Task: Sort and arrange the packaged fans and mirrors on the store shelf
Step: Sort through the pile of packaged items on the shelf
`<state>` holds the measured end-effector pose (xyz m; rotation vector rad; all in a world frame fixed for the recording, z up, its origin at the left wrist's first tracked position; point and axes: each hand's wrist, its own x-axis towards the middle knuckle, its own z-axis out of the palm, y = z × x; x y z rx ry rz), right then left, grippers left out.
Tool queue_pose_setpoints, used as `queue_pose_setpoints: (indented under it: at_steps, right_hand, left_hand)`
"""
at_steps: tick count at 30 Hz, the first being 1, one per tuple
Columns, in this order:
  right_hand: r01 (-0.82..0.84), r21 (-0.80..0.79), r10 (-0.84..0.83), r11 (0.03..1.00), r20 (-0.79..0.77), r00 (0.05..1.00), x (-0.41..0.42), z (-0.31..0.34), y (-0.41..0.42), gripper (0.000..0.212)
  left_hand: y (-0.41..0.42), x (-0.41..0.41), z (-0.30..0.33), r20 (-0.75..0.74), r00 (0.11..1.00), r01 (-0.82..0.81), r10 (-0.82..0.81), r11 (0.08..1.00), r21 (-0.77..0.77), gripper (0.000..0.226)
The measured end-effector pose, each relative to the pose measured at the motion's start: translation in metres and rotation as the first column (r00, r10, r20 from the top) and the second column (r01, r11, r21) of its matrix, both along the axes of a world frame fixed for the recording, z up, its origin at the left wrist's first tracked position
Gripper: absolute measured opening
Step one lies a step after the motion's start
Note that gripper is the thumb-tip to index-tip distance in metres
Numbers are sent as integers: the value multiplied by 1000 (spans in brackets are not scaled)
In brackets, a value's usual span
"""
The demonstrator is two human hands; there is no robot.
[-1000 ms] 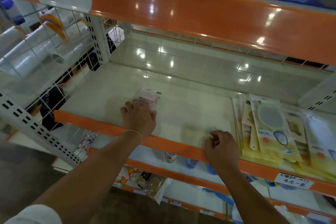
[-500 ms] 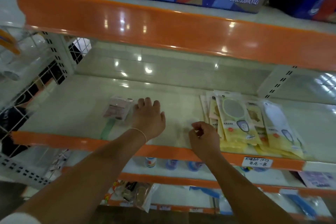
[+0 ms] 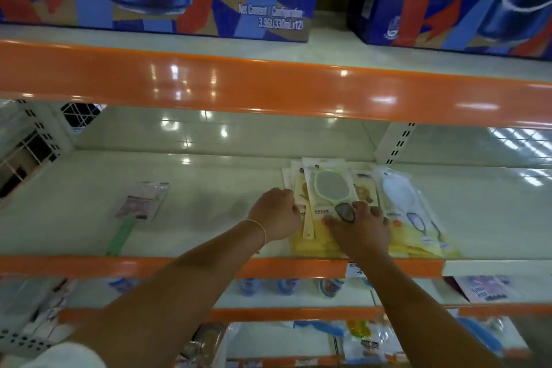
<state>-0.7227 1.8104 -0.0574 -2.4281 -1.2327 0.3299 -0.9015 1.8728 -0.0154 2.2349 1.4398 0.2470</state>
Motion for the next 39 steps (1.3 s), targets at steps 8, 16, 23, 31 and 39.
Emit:
queue_pose_setpoints:
  at_steps: [8,16,23,31,39]
  right_hand:
    - [-59,33,63,998,-152,986,23,5,4,103]
    - [75,112,-13,991,-474,881,36,19,3,79]
    - [230,29,-140,973,-715,685,39,15,10,16]
    - [203,82,-52,976,-815,577,29,19,11,30]
    - [243,235,83,941,-858,507,14,25,22,25]
  left_hand:
    - [-10,37,-12,39,998,-40,45,992,-123,23]
    - [-5,43,-14,51,998,-28,36,988,-150,21]
    - [-1,44,-18,85,995,-34,47,988,-149,20]
    - [4,44,-16,207,967,-87,147,957,-275,22]
    - [23,18,-6,303,914,-195,268,948,-251,25]
